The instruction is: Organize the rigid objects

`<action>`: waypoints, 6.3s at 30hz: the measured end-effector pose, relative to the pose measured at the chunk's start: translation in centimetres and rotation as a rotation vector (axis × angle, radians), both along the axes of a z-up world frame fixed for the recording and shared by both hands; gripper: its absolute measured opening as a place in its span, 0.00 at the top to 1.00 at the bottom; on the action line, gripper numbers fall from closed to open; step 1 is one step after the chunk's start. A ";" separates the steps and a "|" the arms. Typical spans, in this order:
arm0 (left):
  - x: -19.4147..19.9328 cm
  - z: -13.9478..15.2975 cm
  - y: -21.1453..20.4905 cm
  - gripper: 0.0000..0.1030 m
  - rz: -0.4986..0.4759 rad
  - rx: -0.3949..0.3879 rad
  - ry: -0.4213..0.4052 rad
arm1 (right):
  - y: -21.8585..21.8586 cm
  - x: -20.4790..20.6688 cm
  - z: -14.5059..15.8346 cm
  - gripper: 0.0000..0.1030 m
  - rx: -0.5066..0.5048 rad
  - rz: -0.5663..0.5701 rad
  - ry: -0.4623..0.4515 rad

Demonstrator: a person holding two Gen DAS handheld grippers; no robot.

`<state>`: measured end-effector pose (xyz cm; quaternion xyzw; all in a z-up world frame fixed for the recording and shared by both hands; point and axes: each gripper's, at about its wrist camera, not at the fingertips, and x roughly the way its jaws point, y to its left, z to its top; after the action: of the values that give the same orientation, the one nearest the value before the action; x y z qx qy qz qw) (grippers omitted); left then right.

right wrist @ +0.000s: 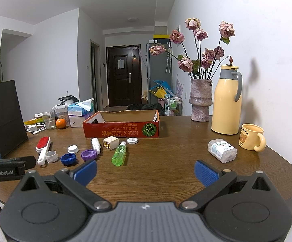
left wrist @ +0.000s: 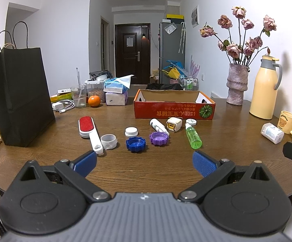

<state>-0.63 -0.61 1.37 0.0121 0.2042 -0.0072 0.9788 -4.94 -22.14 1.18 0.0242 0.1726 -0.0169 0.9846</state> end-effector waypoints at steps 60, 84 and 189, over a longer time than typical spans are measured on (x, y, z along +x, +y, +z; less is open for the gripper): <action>12.5 -5.7 2.5 0.00 0.058 0.002 0.156 | -4.8 10.7 -4.1 0.00 -0.025 -0.090 0.118; 21.2 -9.1 2.5 0.00 0.084 0.036 0.260 | -13.5 19.9 -7.4 0.00 -0.073 -0.207 0.140; 41.5 -2.5 -3.1 0.48 0.018 -0.043 0.165 | 1.3 40.7 -3.7 0.38 -0.025 0.033 0.097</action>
<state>40.91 -3.73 -1.10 -0.0115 0.2841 -0.0039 0.9587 35.77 -20.85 -2.56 0.0085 0.2203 -0.0040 0.9754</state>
